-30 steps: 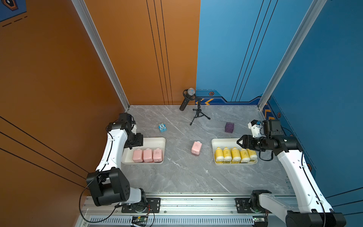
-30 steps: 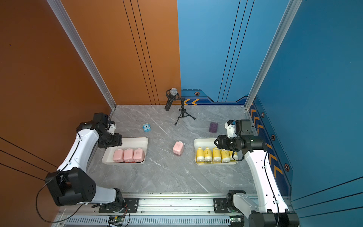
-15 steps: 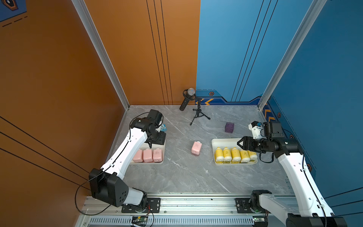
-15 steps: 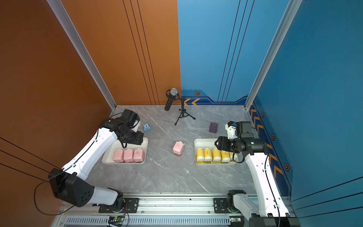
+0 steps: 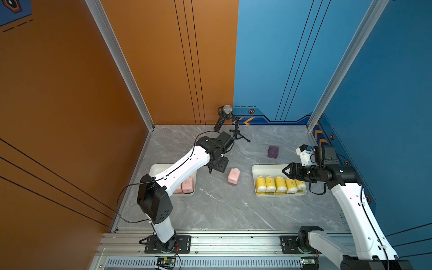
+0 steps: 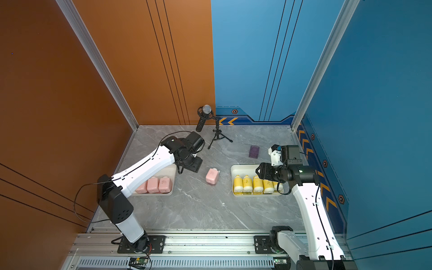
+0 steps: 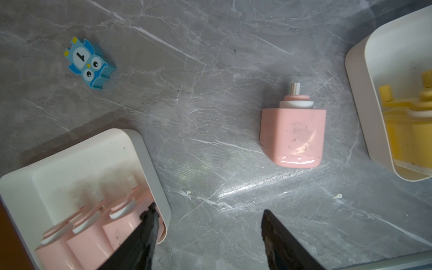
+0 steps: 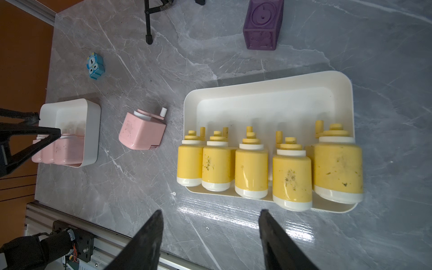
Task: Place the pencil sharpeners by color into the storage box
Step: Pick up the pencil sharpener from the center of the board.
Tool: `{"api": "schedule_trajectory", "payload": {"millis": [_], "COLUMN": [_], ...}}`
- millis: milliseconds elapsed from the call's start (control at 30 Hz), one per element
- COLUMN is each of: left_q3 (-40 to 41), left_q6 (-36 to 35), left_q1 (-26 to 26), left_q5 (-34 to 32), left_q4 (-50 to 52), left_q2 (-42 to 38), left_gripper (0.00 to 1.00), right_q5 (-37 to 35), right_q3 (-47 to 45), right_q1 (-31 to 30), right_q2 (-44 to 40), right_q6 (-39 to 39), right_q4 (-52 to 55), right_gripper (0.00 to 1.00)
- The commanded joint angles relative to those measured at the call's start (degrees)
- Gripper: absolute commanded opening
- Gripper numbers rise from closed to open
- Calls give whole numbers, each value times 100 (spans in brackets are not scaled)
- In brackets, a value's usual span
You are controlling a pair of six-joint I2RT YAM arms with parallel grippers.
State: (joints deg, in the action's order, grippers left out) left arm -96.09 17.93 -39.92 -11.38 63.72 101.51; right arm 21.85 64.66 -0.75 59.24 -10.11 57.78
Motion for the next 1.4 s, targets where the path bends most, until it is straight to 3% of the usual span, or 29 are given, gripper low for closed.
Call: {"api": "schedule_trajectory", "payload": {"millis": [0,467,1367], "left_q3": [-306,-1303,-1122], "left_q6": [79,190,448], "left_q1": [-158,-621,-657], "left_q5": [-13,535,834], "left_q4": [70,54,-247], "left_q2": [425,1666,2402], "left_gripper": [71,73,69], "right_q5": [-138,-105,-66], "right_q3": [-85,-121,-112], "right_q1": [23,31,31], "right_q2": [-60,-51,-97], "right_q6": [-31,-17,-15], "right_q4": [-83,-91,-100], "right_gripper": [66,66,66]}}
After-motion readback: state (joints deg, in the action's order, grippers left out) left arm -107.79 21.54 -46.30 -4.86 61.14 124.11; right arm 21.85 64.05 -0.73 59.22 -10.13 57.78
